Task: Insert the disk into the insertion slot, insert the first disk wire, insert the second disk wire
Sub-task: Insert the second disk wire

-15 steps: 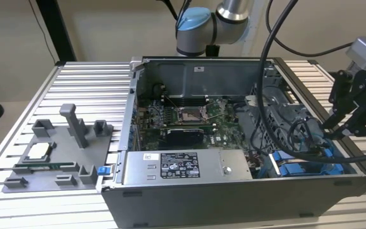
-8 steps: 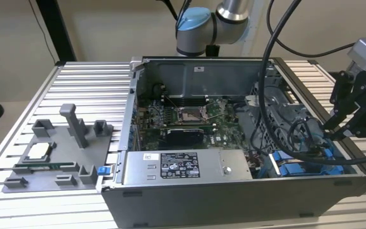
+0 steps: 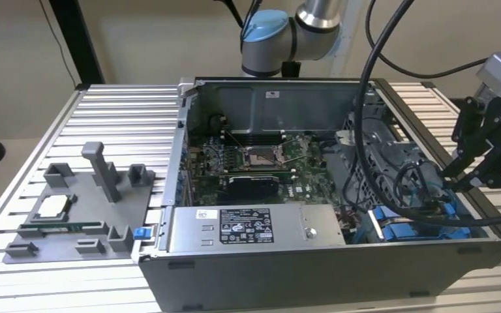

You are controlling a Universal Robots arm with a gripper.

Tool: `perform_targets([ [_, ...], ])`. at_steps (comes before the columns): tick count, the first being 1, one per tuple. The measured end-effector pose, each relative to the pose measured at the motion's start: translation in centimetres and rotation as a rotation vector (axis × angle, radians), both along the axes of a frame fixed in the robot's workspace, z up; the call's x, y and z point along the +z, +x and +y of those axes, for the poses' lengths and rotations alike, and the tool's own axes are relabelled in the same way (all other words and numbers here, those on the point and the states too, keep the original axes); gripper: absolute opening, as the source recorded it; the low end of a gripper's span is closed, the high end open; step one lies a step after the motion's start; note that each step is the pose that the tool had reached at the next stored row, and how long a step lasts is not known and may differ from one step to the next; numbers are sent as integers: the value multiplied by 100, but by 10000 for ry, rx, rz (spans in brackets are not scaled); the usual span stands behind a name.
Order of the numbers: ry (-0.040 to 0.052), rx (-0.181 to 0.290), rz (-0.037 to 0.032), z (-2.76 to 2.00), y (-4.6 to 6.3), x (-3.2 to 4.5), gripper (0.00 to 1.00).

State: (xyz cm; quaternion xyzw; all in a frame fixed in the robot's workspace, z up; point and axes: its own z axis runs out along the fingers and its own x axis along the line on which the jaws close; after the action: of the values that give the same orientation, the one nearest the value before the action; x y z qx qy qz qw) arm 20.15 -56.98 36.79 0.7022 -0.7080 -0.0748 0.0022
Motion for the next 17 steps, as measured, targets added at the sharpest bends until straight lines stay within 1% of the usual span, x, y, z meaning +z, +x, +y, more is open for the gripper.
perform_targets([
  [4,52,0,0,-13,0,1,100],
  [10,185,0,0,-16,0,-5,100],
  [14,227,0,0,-29,0,-7,100],
  [17,259,0,0,-48,0,-7,100],
])
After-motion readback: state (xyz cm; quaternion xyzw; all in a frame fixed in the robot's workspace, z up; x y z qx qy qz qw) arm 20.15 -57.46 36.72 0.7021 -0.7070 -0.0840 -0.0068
